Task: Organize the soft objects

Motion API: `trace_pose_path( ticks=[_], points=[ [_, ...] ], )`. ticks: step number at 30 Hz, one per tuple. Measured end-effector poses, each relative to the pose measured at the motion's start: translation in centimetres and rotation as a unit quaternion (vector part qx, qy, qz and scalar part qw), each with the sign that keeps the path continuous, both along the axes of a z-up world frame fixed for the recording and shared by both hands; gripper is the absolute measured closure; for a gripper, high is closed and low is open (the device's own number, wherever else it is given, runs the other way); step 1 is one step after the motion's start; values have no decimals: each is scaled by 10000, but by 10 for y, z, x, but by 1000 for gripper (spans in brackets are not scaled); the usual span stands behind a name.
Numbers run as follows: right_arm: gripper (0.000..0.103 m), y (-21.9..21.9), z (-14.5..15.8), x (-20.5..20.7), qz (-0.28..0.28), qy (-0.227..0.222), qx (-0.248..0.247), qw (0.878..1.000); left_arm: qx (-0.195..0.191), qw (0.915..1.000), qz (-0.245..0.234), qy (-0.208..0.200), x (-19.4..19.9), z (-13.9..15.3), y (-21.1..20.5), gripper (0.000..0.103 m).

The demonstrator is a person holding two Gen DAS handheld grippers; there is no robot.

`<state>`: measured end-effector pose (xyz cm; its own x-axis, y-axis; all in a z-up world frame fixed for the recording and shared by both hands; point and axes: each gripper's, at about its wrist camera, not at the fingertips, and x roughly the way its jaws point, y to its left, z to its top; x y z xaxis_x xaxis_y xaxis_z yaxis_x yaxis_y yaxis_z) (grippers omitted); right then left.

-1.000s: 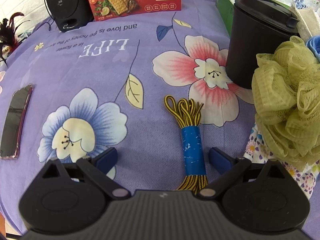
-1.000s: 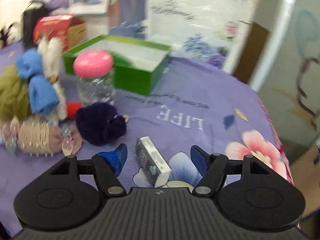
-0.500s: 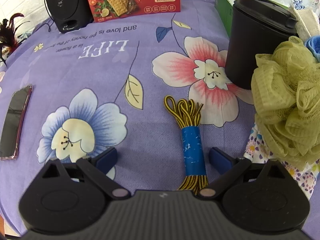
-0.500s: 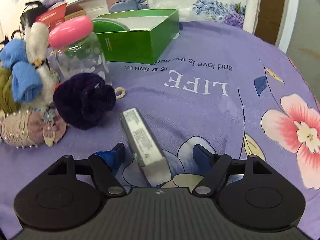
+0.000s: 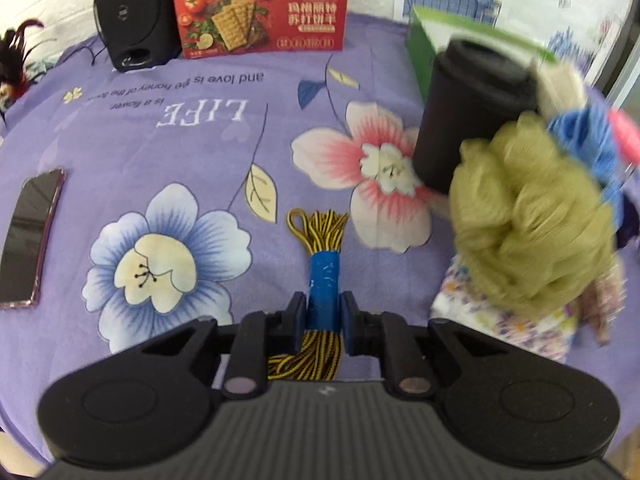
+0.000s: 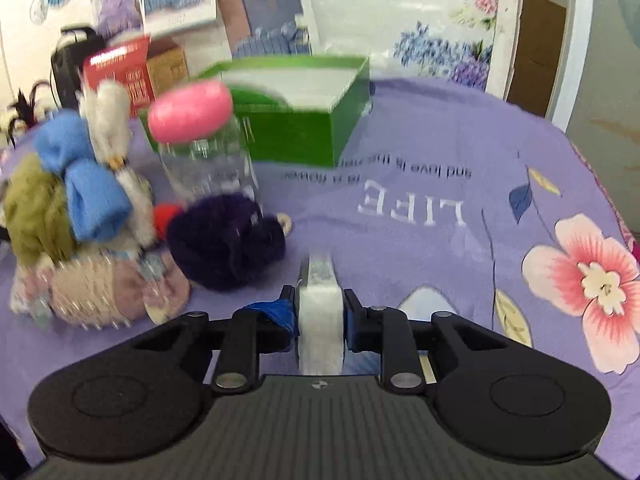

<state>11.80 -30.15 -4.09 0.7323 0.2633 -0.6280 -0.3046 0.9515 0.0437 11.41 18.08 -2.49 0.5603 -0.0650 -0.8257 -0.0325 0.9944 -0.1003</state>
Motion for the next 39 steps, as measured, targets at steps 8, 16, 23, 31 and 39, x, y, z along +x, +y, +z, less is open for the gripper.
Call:
trace_pose_path(
  ticks=[8, 16, 23, 31, 39],
  points=[
    [98, 0, 69, 29, -63, -654, 312, 9974, -258, 9931, -552, -1005, 31, 82, -8, 96],
    [88, -14, 29, 4, -453, -315, 676, 9962, 169, 9957, -642, -648, 25, 43, -15, 96],
    [84, -36, 3, -7, -1583, -318, 842, 9833, -62, 9999, -68, -54, 16, 4, 8, 94],
    [83, 8, 9, -59, -559, -49, 655, 9963, 109, 9999, 34, -126, 8, 7, 16, 83],
    [79, 40, 13, -55, 32, 11, -218, 9998, 211, 9997, 17, -135, 0, 4, 14, 59]
  ],
)
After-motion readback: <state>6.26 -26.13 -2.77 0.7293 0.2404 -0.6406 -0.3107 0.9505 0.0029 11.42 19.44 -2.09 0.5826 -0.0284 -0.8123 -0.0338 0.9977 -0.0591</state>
